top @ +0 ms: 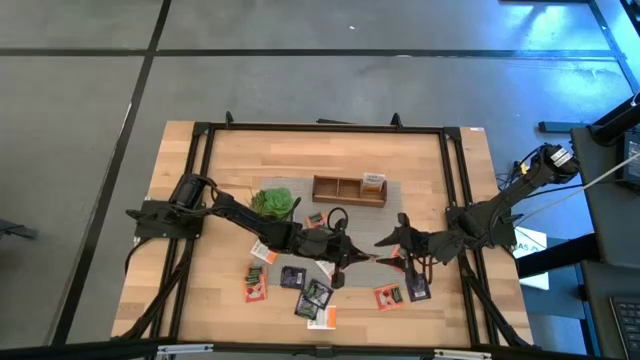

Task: Pick & Place Tea
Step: Put the orange tea bag into the middle section of the wooden organizer

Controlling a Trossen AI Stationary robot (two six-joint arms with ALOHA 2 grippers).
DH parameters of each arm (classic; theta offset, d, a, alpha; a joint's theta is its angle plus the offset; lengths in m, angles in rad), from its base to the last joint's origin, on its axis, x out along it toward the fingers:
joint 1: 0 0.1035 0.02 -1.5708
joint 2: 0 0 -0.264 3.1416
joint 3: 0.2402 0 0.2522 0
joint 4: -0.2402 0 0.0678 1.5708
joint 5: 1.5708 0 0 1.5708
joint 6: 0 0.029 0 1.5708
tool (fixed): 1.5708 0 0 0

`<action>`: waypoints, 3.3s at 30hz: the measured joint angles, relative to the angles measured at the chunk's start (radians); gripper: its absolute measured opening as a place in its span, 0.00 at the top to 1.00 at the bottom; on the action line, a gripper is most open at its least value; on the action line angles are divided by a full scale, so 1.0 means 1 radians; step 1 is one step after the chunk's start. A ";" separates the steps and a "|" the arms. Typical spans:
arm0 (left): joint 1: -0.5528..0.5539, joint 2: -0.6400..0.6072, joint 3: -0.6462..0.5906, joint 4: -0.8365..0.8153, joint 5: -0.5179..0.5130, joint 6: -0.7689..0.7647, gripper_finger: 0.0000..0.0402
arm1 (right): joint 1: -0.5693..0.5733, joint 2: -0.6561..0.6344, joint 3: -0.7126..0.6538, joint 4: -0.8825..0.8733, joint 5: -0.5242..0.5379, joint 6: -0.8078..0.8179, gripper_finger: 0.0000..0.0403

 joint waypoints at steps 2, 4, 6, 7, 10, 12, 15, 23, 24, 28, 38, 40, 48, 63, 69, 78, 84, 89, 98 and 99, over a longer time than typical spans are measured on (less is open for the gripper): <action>0.000 0.000 0.000 0.000 -0.004 0.000 0.96 | 0.000 0.000 0.000 -0.005 -0.008 0.011 0.53; 0.000 0.000 0.000 0.000 -0.014 0.000 0.97 | 0.000 0.000 0.000 -0.005 -0.020 0.011 0.57; 0.000 0.000 0.000 0.000 -0.023 0.000 0.98 | 0.000 0.000 0.000 -0.005 -0.021 0.010 0.61; 0.000 0.000 0.000 0.000 -0.027 0.000 0.98 | 0.000 0.000 0.000 -0.004 -0.021 0.010 0.63; 0.000 0.000 0.000 0.000 -0.029 0.000 0.98 | 0.000 0.000 0.000 -0.005 -0.033 0.009 0.71; 0.000 0.000 0.000 0.000 -0.028 0.001 0.97 | 0.000 0.002 0.000 -0.005 -0.045 0.009 0.76; 0.000 0.000 0.000 0.004 -0.028 0.003 0.95 | -0.001 0.002 0.000 -0.010 -0.047 0.039 0.85; 0.001 0.000 0.000 0.006 -0.026 0.012 0.93 | 0.000 0.003 0.000 -0.025 -0.047 0.086 0.98; 0.001 0.000 0.000 0.006 -0.026 0.018 0.93 | 0.000 0.003 0.000 -0.026 -0.040 0.086 0.98; -0.002 -0.002 0.000 0.001 -0.027 0.019 0.91 | 0.000 0.003 0.000 -0.038 0.006 0.085 0.99; -0.027 -0.155 0.000 -0.318 -0.029 0.029 0.80 | -0.057 -0.003 -0.001 -0.077 0.131 0.023 0.99; -0.042 -0.193 0.000 -0.348 -0.029 0.040 0.80 | -0.117 -0.003 0.004 -0.088 0.135 -0.028 0.99; -0.094 -0.304 0.000 -0.438 -0.022 0.203 0.81 | -0.486 0.019 0.047 -0.105 -0.090 -0.273 0.99; -0.110 -0.326 0.000 -0.509 -0.030 0.248 0.81 | -0.879 0.228 0.049 0.055 -0.431 -0.624 0.99; -0.110 -0.326 0.000 -0.524 -0.030 0.248 0.80 | -0.924 0.317 0.049 0.082 -0.417 -0.654 0.99; -0.110 -0.326 0.000 -0.524 -0.030 0.249 0.81 | -0.930 0.365 0.049 0.111 -0.414 -0.658 0.93; -0.110 -0.325 0.000 -0.524 -0.030 0.249 0.80 | -0.930 0.366 0.049 0.121 -0.395 -0.702 0.86; -0.110 -0.325 0.000 -0.524 -0.030 0.249 0.80 | -0.927 0.364 0.055 0.136 -0.196 -0.647 0.79; -0.113 -0.325 0.000 -0.523 -0.020 0.238 0.80 | -0.798 0.246 0.123 -0.016 -0.352 -0.556 0.75; -0.113 -0.325 0.000 -0.521 -0.019 0.237 0.80 | -0.771 0.225 0.123 -0.049 -0.374 -0.534 0.75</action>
